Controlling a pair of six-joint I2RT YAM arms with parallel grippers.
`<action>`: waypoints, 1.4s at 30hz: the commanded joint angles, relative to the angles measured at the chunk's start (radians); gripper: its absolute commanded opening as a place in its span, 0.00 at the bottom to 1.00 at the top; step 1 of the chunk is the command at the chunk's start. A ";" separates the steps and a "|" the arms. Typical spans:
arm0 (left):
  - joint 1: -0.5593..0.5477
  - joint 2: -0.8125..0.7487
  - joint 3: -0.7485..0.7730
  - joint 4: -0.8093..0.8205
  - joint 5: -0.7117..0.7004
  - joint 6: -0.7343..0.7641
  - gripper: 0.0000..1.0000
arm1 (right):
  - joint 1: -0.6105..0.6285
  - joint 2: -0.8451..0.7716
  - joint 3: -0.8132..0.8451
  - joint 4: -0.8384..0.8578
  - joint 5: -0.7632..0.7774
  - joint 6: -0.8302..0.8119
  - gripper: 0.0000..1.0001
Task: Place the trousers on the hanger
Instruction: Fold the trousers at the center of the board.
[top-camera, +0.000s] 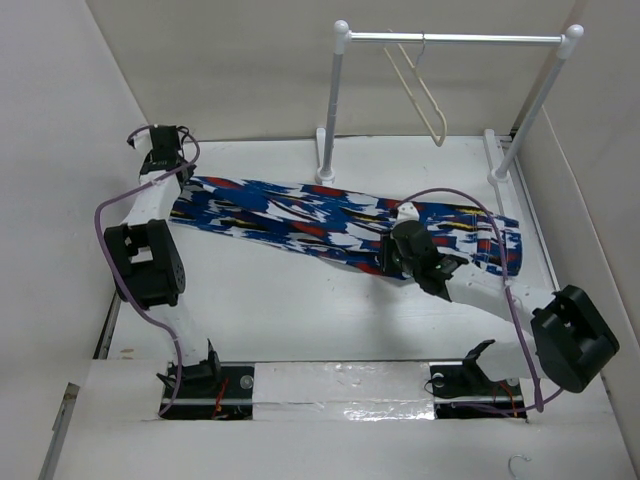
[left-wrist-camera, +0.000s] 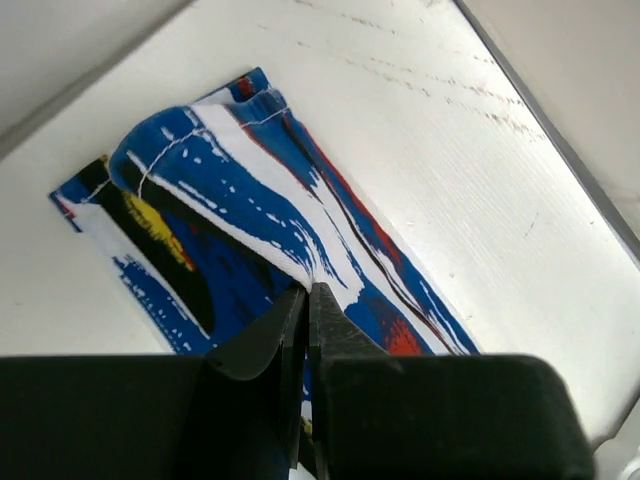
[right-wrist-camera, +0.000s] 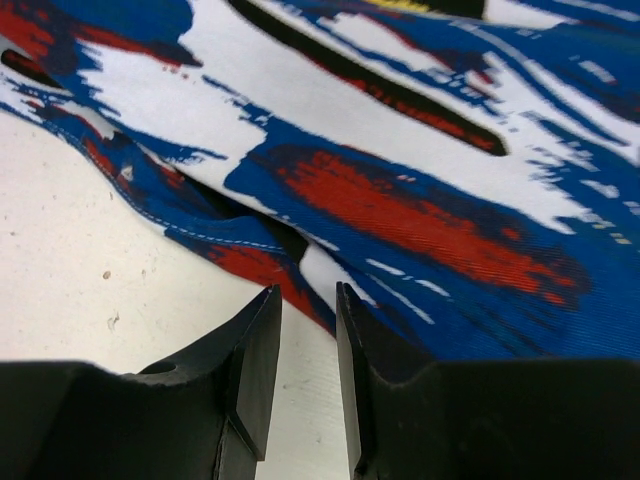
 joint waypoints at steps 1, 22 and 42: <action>0.028 -0.096 -0.034 -0.013 -0.073 0.057 0.00 | -0.042 -0.058 0.005 0.007 0.020 -0.026 0.35; 0.059 -0.005 -0.216 -0.027 -0.246 0.031 0.96 | -0.252 -0.512 -0.196 -0.222 0.005 0.138 0.75; 0.059 0.115 -0.171 0.058 -0.101 0.008 0.69 | -0.801 -0.229 -0.345 0.149 -0.329 0.496 0.82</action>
